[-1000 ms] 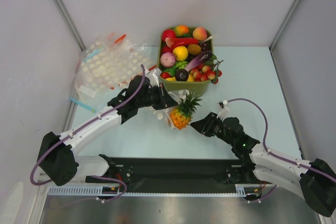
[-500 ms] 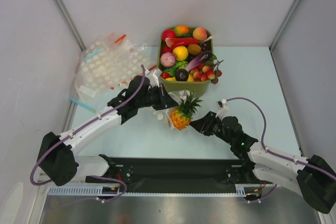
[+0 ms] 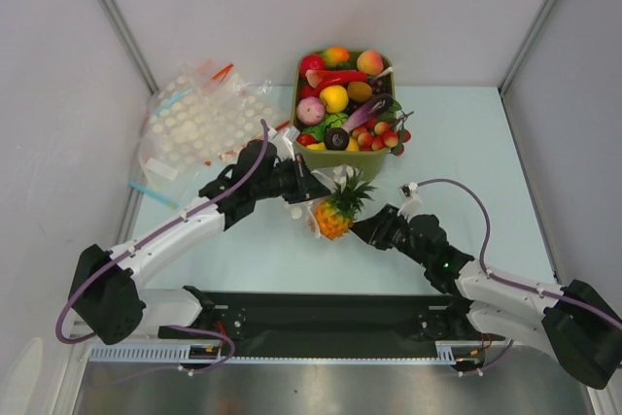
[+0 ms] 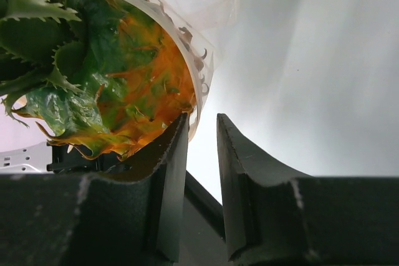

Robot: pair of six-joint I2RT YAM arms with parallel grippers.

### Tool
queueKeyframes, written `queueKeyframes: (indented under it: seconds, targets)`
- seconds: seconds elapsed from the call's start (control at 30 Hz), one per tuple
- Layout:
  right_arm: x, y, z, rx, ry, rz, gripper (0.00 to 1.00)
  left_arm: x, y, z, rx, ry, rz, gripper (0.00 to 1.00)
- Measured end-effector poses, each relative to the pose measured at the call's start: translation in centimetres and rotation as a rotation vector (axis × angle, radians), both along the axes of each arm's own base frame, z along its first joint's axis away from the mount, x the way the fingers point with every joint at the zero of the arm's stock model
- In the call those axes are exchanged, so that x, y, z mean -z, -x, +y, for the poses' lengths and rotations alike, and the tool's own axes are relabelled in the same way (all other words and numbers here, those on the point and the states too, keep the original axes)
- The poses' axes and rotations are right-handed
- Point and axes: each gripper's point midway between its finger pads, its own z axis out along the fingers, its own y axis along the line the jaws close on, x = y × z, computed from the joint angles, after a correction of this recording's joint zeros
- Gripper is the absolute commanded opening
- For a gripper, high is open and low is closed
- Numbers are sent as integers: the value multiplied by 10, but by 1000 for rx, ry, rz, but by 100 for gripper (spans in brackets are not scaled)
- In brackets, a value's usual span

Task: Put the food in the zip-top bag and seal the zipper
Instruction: Adjust the zipper food storage bag at the center of the board.

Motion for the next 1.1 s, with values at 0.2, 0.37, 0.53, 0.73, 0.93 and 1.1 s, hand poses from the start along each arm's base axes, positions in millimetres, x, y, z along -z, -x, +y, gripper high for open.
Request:
queueKeyframes:
  seconds: [0.2,0.37,0.53,0.73,0.93,1.1]
  targets:
    - [-3,-2,4,0,-23,-11,26,-3,-1,0,-2,12,-2,0]
    - [-9,-3,7,-4,-52,-35,25,-5,-1,-1,-5,20,-3,0]
    - [-12,-1,7,-7,-81,-61,24,-7,-1,-2,5,31,-5,0]
    - [-18,-1,8,-5,-104,-87,21,-11,0,-5,10,54,-2,0]
    - [-20,-1,10,-7,-107,-105,13,-10,2,-9,22,87,23,0]
    - [-18,-4,9,9,-87,-118,0,-8,3,-13,31,104,42,0]
